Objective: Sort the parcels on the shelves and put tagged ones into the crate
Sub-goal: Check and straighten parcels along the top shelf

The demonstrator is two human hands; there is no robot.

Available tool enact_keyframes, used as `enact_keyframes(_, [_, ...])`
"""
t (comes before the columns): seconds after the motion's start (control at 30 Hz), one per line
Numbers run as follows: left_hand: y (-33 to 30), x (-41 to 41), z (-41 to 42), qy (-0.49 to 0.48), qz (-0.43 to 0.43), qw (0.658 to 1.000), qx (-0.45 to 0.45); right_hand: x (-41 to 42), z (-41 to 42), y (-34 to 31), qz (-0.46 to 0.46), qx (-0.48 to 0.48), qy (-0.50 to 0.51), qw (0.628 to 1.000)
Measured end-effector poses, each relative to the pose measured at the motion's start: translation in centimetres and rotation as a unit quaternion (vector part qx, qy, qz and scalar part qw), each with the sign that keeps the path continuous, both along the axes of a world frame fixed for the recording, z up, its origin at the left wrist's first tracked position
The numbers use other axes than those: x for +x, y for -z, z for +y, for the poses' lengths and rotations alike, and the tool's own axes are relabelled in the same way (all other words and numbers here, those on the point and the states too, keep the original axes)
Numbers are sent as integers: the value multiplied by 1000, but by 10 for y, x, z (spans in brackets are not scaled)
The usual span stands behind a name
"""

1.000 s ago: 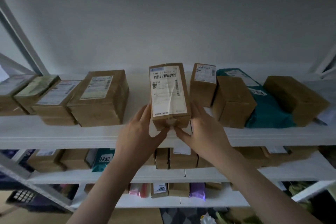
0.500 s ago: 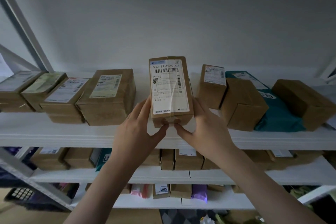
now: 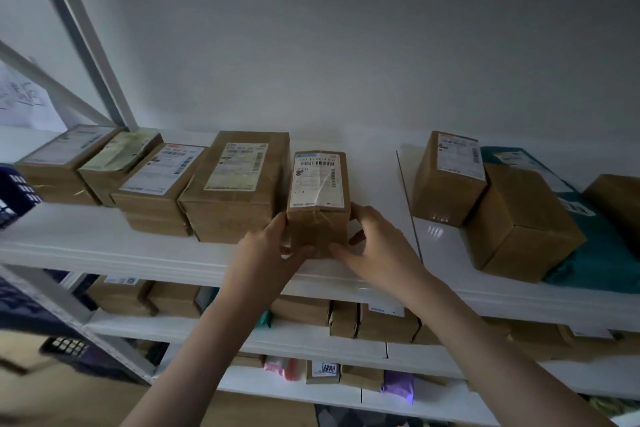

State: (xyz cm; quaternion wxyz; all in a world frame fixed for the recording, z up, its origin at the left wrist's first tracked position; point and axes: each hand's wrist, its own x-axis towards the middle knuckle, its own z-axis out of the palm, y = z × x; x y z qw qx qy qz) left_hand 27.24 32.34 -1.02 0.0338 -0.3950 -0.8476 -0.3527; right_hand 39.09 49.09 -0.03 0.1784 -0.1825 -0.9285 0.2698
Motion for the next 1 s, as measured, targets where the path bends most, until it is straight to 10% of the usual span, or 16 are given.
enact_keyframes(0.3, [14,3,-17,-79,47,996,-18,-6,10,2,-14,36,10,999])
enact_keyframes(1.0, [0,54,205,117,-41,991,-52,81,100,19,65,-84,225,968])
